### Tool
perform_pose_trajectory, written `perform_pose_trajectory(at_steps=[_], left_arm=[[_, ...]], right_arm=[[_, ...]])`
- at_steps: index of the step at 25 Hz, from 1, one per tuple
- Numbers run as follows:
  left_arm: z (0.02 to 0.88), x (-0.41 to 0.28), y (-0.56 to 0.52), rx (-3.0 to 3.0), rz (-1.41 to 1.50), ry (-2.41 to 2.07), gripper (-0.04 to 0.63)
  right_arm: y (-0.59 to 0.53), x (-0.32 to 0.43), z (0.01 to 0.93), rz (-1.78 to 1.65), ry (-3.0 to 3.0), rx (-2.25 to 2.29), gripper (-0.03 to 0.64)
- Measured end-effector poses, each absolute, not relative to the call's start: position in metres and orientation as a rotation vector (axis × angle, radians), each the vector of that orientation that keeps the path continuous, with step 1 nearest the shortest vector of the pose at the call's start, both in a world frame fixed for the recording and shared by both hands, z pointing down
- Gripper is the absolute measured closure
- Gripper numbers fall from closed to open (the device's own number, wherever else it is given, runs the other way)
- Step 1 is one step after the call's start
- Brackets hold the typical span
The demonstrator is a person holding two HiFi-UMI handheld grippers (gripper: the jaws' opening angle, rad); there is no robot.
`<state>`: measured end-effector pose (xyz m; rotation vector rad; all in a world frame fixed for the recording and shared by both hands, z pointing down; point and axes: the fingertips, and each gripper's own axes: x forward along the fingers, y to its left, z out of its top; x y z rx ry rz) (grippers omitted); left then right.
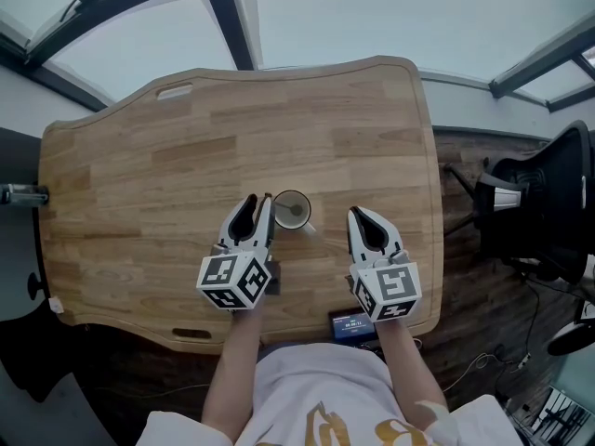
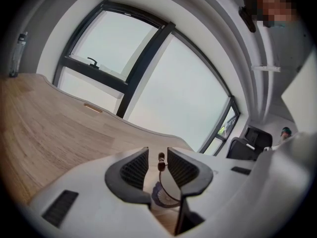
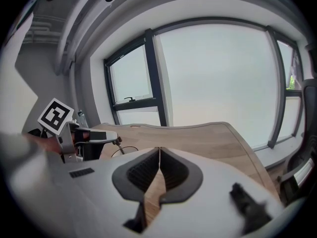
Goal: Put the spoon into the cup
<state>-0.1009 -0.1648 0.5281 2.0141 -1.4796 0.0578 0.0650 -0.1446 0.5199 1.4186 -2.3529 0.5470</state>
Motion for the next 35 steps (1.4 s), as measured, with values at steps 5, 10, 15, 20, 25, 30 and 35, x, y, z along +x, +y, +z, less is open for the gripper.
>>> perform_pose_trajectory(at_steps=[5, 10, 15, 20, 25, 30, 35], left_arm=[[0.511, -0.113, -0.159, 2.028, 0.042, -1.558, 0.486], [0.496, -0.112, -0.148, 2.083, 0.072, -1.545, 0.549], [0.491, -0.104, -0.132, 2.169, 0.232, -1.508, 0.575], [0.476, -0.100, -0.115, 2.271, 0.343, -1.497, 0.580], [0.462, -0.096, -0.097, 2.370, 0.441, -1.490, 0.581], [0.447, -0.101, -0.083, 2.320, 0.237, -1.411, 0.581], [0.438, -0.111, -0.075, 2.300, 0.201, -1.435, 0.581]], right_arm=[[-0.139, 0.062, 0.509, 0.522, -2.370, 1.426, 0.584], [-0.131, 0.058, 0.495, 0.489, -2.388, 1.436, 0.584], [-0.120, 0.053, 0.483, 0.460, -2.407, 1.450, 0.584], [-0.106, 0.044, 0.469, 0.434, -2.429, 1.458, 0.584], [-0.091, 0.038, 0.459, 0.406, -2.434, 1.474, 0.584], [-0.078, 0.032, 0.447, 0.366, -2.436, 1.481, 0.585], [-0.065, 0.031, 0.439, 0.336, -2.431, 1.497, 0.586]])
